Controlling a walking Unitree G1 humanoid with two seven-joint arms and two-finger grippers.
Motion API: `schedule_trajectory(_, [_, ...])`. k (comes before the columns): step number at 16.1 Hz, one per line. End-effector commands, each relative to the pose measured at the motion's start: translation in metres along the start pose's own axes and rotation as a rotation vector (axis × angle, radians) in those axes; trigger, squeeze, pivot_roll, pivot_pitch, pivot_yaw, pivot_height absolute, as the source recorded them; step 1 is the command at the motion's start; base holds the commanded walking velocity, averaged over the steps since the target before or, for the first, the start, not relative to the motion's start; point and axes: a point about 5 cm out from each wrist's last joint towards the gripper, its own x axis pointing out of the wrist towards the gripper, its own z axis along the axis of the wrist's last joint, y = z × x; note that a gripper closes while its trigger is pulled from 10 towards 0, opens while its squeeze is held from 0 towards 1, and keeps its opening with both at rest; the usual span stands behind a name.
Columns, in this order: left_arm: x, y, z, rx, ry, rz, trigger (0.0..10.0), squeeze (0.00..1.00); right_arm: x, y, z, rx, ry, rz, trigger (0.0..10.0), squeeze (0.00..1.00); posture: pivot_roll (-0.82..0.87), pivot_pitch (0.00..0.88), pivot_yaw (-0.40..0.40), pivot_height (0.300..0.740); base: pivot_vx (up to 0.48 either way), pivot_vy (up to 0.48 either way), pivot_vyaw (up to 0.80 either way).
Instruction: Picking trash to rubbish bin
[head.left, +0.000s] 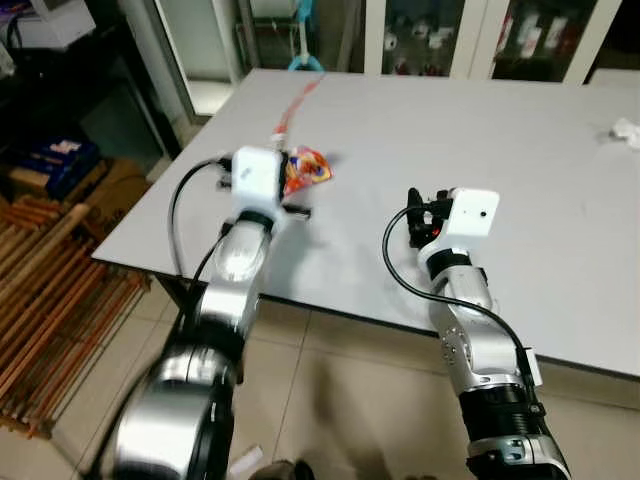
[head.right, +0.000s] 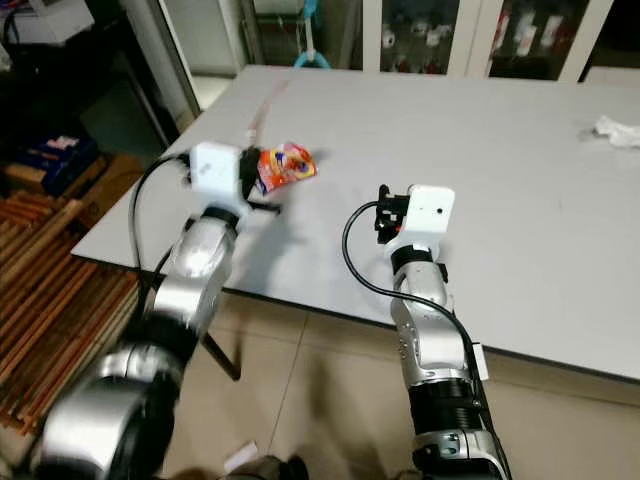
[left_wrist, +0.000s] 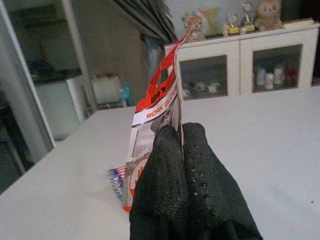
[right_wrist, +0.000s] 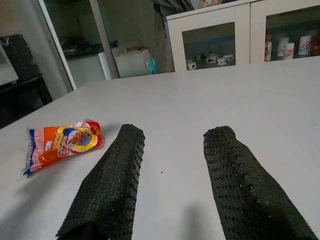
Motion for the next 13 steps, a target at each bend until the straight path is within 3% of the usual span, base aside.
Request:
schedule_trajectory(1, [-0.009, -0.002, 0.000, 0.035, -0.016, 0.002, 10.0, 0.00, 0.003, 0.003, 0.004, 0.019, -0.021, 0.009, 10.0, 0.00, -0.03, 0.006, 0.116, 0.740, 0.000, 0.000, 0.00])
schedule_trajectory(7, [-0.026, 0.000, -0.008, 0.043, 0.012, 0.046, 10.0, 0.00, 0.005, 0.004, 0.012, 0.043, -0.071, 0.010, 10.0, 0.00, -0.01, 0.000, 0.112, 0.740, 0.000, 0.000, 0.00])
schedule_trajectory(13, [-0.036, -0.013, -0.021, -0.001, 0.077, 0.011, 10.0, 0.00, 0.008, 0.003, 0.011, 0.040, -0.066, 0.005, 10.0, 0.00, -0.02, 0.000, 0.118, 0.740, 0.000, 0.000, 0.00])
